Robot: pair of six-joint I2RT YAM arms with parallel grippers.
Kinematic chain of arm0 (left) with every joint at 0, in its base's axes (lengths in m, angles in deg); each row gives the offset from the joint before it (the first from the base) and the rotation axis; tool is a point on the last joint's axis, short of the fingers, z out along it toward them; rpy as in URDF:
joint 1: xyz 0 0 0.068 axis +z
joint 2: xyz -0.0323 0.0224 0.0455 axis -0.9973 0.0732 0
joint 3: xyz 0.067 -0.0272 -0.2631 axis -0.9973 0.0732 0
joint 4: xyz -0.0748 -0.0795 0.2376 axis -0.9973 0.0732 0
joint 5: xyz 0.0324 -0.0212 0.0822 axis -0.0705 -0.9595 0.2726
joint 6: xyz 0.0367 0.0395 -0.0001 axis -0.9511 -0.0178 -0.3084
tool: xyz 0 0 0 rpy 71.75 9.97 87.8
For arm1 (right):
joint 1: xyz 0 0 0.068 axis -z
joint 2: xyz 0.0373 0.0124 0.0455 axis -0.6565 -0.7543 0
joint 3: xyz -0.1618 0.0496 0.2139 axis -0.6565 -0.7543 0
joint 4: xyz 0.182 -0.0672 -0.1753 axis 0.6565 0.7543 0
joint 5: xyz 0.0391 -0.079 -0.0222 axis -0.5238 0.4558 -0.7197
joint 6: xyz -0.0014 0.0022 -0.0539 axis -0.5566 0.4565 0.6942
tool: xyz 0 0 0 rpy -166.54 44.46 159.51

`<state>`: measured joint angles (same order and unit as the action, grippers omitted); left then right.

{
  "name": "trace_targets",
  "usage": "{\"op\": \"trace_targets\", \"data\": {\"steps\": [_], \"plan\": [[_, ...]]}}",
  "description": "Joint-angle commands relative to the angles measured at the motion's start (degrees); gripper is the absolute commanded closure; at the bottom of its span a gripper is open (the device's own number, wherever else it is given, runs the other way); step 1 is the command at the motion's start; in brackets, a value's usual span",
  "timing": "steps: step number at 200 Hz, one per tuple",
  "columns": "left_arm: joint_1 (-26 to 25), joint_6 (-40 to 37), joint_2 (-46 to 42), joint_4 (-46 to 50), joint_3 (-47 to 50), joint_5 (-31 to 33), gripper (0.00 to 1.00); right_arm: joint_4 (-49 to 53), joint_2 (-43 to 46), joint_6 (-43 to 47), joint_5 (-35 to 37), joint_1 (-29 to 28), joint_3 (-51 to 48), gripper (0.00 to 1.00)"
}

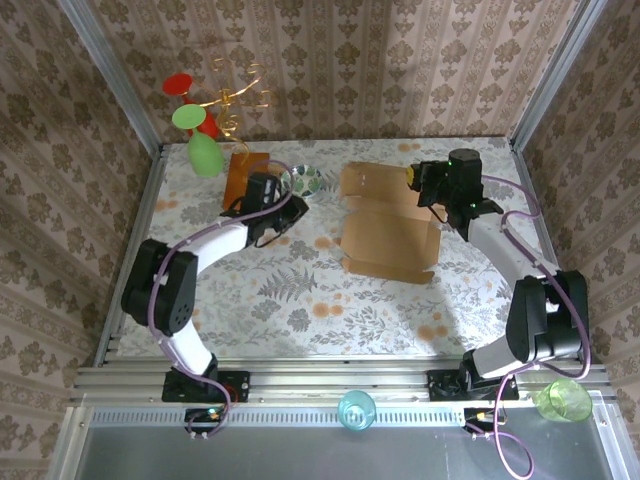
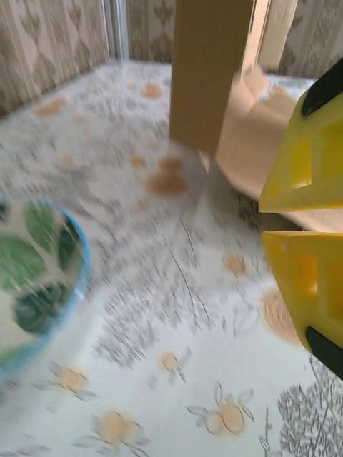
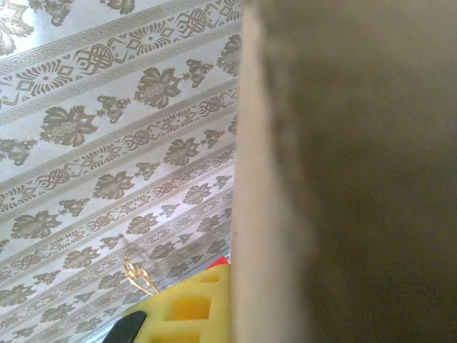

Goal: Fold the paper box

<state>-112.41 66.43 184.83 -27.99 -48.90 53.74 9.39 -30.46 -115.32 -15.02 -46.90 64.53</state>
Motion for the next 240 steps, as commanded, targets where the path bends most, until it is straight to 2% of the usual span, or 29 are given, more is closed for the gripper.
{"op": "trace_targets", "data": {"steps": [1, 33, 126, 188, 240], "plan": [[-1.3, 3.58, 4.69, -12.44, 0.38, -1.24, 0.86, 5.02, 2.6, -2.22, 0.94, 0.33, 1.38, 1.0], [-3.37, 7.48, 12.56, -23.96, -1.75, -1.51, 0.85, 6.26, 4.15, -3.72, 0.76, 0.5, 1.47, 1.0], [-7.27, 15.67, 26.51, -44.29, -7.32, -0.73, 0.69, 7.43, 4.44, -6.36, -0.03, 1.22, 1.7, 1.0], [-9.28, 17.92, 29.84, -52.44, -8.84, -1.54, 0.61, 5.09, 3.32, -8.14, -0.55, 1.21, 1.1, 1.0], [-9.69, 18.11, 29.69, -55.87, -7.16, -2.23, 0.62, 4.03, 2.14, -8.73, -0.46, 1.56, 0.55, 1.0]]}}
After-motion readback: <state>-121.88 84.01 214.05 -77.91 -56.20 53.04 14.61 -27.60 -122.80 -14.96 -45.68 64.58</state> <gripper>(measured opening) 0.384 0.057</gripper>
